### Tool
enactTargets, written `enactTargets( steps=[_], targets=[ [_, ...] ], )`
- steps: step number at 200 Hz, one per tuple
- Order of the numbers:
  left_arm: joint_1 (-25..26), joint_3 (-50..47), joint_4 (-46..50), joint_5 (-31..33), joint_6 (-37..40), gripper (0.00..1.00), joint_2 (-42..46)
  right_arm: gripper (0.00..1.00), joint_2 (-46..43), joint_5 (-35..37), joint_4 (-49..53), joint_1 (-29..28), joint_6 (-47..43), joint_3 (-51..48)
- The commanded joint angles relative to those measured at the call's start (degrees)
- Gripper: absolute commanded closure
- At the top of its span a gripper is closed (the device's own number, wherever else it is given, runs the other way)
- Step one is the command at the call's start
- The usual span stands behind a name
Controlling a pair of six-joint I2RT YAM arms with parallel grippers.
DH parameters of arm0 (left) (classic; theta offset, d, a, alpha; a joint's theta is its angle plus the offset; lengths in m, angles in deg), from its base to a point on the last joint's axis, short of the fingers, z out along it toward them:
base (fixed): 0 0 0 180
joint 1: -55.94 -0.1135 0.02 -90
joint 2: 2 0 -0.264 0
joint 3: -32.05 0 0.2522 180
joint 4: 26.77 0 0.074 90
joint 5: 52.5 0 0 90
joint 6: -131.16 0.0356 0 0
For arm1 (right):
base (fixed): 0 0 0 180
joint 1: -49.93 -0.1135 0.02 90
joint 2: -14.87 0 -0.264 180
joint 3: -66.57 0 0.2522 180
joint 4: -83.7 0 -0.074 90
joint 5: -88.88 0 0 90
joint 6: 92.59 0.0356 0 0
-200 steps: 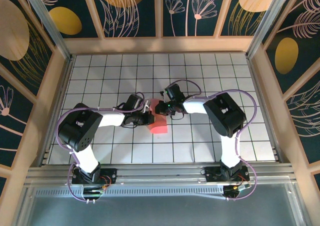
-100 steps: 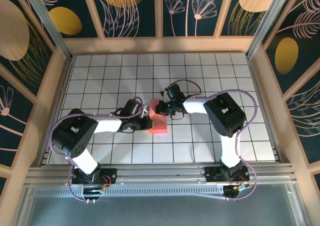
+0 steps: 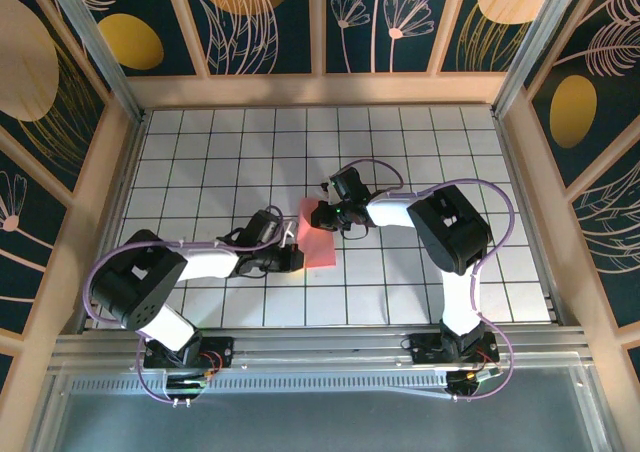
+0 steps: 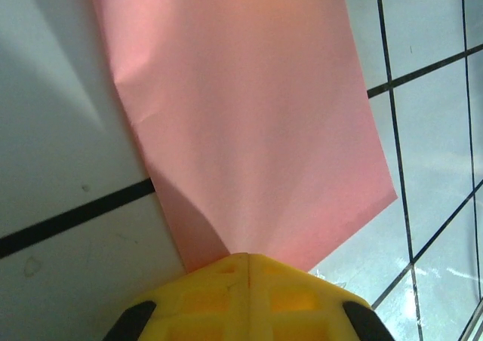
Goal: Fold a paper plane with a square sheet of paper (fold left side to right side)
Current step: First fold the square sheet of paper in half at the center of the table, then hold the square sheet of paper at the center of the table.
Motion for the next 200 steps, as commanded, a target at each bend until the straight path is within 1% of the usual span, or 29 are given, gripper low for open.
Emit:
enactTargets(
  steps=[1,29,57,83,101,114,157,200],
  targets=[
    [1.5,-3.3,8.6,-2.3,-0.9,0.99,0.4,1.0,2.3,7.2,6.7,2.2,-0.6,-1.7],
    [1.6,-2.5,9.7,-2.4,-1.2,0.99,4.4,1.0,1.8,6.8,6.3,2.2,-0.9,-2.0],
    [1.0,2.2,13.1,-1.7,-0.3,0.99,9.0,1.0,1.0,6.4,5.1,1.9,-1.1,-2.5],
    [-2.5,6.2,13.9,-3.1,0.2,1.0,10.3,1.0,0.7,6.5,5.3,1.7,-1.1,-2.2],
    [-5.2,8.9,13.6,-4.3,1.5,1.0,7.9,1.0,0.7,6.8,5.6,1.5,-1.1,-2.2],
    [-6.0,11.4,14.0,-4.4,3.1,1.0,4.7,1.0,0.7,6.7,5.6,1.4,-1.0,-2.1],
    [-6.0,16.8,12.5,-5.5,5.2,1.0,-5.5,1.0,1.1,7.0,6.0,0.8,-1.0,-1.7],
    [-6.0,17.5,10.3,-6.8,5.1,1.0,-11.0,1.0,1.2,7.1,6.2,0.4,-1.1,-1.3]
  ],
)
